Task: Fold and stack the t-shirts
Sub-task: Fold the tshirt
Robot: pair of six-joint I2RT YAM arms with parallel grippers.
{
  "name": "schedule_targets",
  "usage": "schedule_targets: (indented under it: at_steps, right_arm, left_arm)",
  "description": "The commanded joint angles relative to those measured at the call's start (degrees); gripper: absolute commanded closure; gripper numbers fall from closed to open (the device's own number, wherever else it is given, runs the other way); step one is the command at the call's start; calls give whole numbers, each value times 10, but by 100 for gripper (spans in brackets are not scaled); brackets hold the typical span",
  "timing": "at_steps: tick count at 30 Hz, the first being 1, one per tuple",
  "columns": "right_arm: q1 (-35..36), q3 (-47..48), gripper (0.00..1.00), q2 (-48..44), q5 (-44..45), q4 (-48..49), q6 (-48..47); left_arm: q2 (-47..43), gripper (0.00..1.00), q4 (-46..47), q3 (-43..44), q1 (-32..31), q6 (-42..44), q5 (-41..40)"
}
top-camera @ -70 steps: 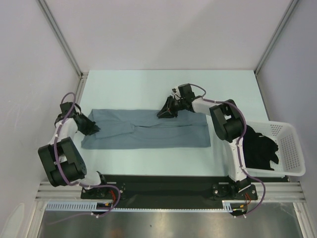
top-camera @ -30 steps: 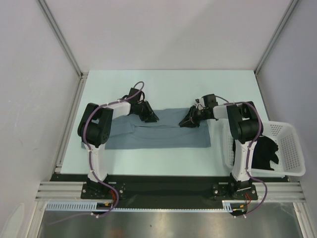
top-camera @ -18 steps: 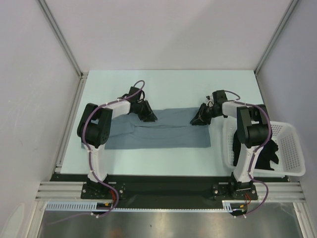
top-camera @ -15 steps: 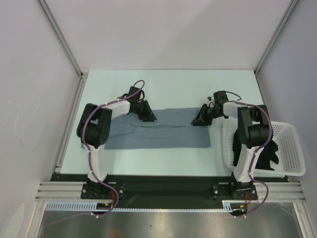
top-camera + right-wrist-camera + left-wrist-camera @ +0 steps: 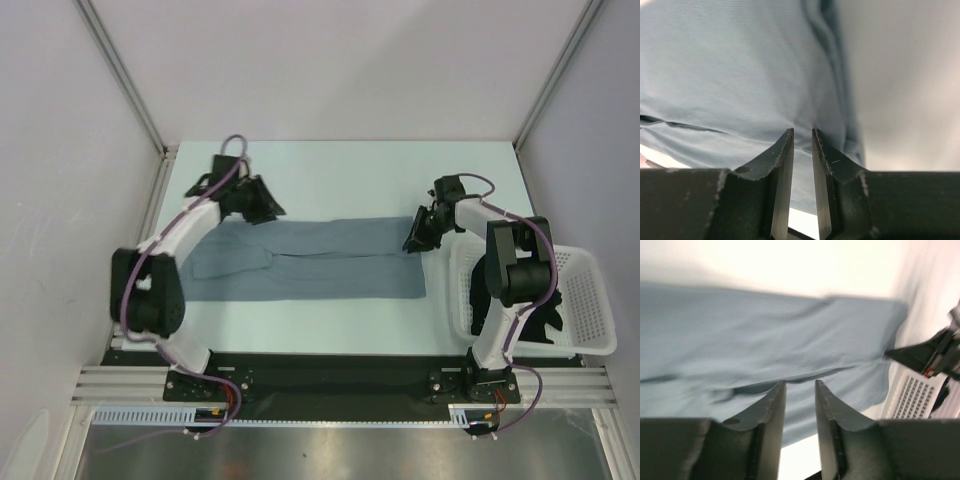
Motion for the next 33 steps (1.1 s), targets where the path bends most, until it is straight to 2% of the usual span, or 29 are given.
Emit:
schedule_targets:
  at_steps: [1, 4, 5, 7, 8, 9, 10, 11, 14, 16, 21, 23, 24, 29, 33]
  right_arm:
    - [-2, 8, 73, 1, 48, -34, -16]
    - [2, -13, 72, 15, 62, -26, -4]
    - [4, -11, 71, 18, 76, -28, -5]
    - [10, 6, 70, 11, 107, -53, -10]
    - [19, 13, 69, 5, 120, -59, -16]
    - [25, 25, 68, -11, 147, -70, -20]
    - [31, 51, 66, -16, 161, -75, -24]
    - [51, 73, 59, -21, 197, -83, -29]
    - [101, 155, 47, -22, 240, -97, -62]
    - [137, 214, 39, -3, 258, -98, -86]
    - [164, 326, 37, 86, 266, -171, -111]
    - [169, 353, 35, 119, 267, -195, -125]
    - [171, 351, 33, 122, 260, -198, -128]
    - [197, 301, 26, 101, 227, -173, -137]
    - [215, 296, 25, 102, 204, -178, -133]
  left_arm:
    - [-126, 61, -39, -60, 87, 31, -17]
    - [-217, 53, -60, -153, 181, 43, -23]
    - [-237, 52, -65, -172, 232, 51, -27]
    - [-275, 51, -89, -206, 286, 61, -43]
    - [-296, 50, -103, -229, 334, 67, -54]
    - [-303, 46, -117, -240, 357, 65, -64]
    - [-309, 45, -120, -252, 380, 63, -67]
    - [-318, 45, -121, -275, 424, 56, -64]
    - [-318, 41, -119, -300, 460, 42, -61]
    - [-319, 37, -106, -313, 462, 23, -53]
    - [-313, 35, -58, -348, 461, -1, 7]
    - [-311, 30, -50, -342, 440, 8, 5]
    - [-310, 27, -60, -329, 425, 15, -14]
    - [-283, 24, -97, -239, 340, 38, -110]
    - [-234, 30, -83, -174, 339, 58, -110]
